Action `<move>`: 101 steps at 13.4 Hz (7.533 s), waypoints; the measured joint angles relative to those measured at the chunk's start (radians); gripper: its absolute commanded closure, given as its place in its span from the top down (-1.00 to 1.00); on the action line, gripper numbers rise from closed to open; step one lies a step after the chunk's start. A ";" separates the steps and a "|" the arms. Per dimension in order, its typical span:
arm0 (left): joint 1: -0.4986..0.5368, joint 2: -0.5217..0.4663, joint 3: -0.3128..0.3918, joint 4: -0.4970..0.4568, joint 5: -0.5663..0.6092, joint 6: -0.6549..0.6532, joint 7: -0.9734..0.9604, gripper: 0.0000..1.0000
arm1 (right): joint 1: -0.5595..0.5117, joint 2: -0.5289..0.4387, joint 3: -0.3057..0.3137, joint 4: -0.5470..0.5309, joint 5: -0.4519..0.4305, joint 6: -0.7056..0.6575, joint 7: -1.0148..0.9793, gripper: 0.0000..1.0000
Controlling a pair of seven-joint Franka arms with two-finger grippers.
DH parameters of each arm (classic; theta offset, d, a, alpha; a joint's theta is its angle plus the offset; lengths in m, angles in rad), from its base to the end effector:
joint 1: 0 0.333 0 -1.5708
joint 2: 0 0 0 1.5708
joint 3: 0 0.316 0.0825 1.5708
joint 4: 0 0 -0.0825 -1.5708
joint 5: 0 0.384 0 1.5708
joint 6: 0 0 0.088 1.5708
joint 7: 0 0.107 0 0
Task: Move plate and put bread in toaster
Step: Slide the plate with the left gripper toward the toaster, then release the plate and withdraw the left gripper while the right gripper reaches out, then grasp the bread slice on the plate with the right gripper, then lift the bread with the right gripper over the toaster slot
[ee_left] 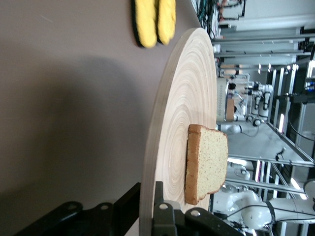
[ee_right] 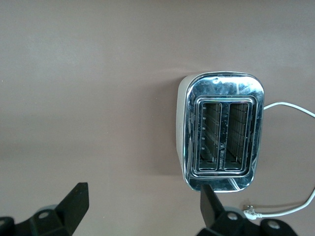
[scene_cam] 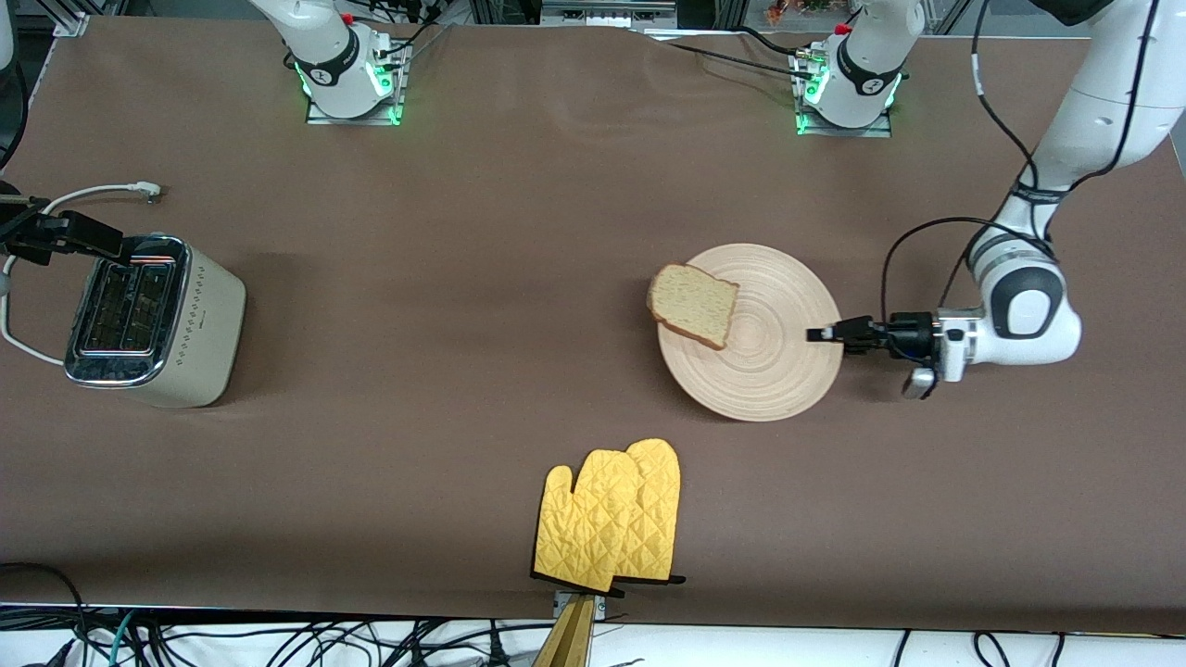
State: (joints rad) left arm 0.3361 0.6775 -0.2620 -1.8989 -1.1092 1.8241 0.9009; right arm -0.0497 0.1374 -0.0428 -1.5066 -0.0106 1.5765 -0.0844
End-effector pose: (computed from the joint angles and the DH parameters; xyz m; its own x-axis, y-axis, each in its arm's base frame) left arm 0.5788 -0.0280 0.1573 0.9949 -0.0914 -0.0430 0.0134 -0.3025 0.9531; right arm 0.5921 -0.0544 0.5763 0.9976 -0.0078 -0.0685 -0.0071 -0.9999 0.0107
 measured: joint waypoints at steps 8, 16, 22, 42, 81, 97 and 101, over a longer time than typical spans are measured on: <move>-0.441 0.017 0.002 -0.018 -0.423 0.380 -0.012 -1.00 | -0.006 0.000 0.000 0.000 0.006 0.000 0.000 1.00; -0.700 0.095 0.022 0.049 -0.701 0.564 -0.013 -0.91 | -0.006 0.000 0.000 0.000 0.006 0.000 0.000 1.00; -0.707 0.108 0.041 0.077 -0.716 0.566 -0.013 1.00 | -0.006 0.001 0.000 0.000 0.006 -0.001 0.000 1.00; -0.153 -0.488 0.024 0.043 0.795 0.187 -0.666 1.00 | 0.015 0.167 0.016 -0.141 0.401 0.082 0.069 1.00; -0.152 -0.562 0.104 0.336 1.121 -0.308 -0.854 1.00 | 0.154 0.431 0.122 -0.468 1.066 0.496 -0.369 -1.00; -0.143 -0.560 0.106 0.331 1.092 -0.308 -0.855 1.00 | 0.140 0.328 -0.225 0.172 0.310 -0.133 -0.172 -1.00; -0.139 -0.559 0.106 0.330 1.091 -0.308 -0.855 1.00 | 0.140 0.331 -0.302 0.200 0.158 -0.157 -0.186 -1.00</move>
State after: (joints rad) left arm 0.1970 0.1180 -0.1560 -1.5687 -0.0186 1.5163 0.0459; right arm 0.0904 0.4687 -0.3444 -1.3064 0.1469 1.4200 -0.2699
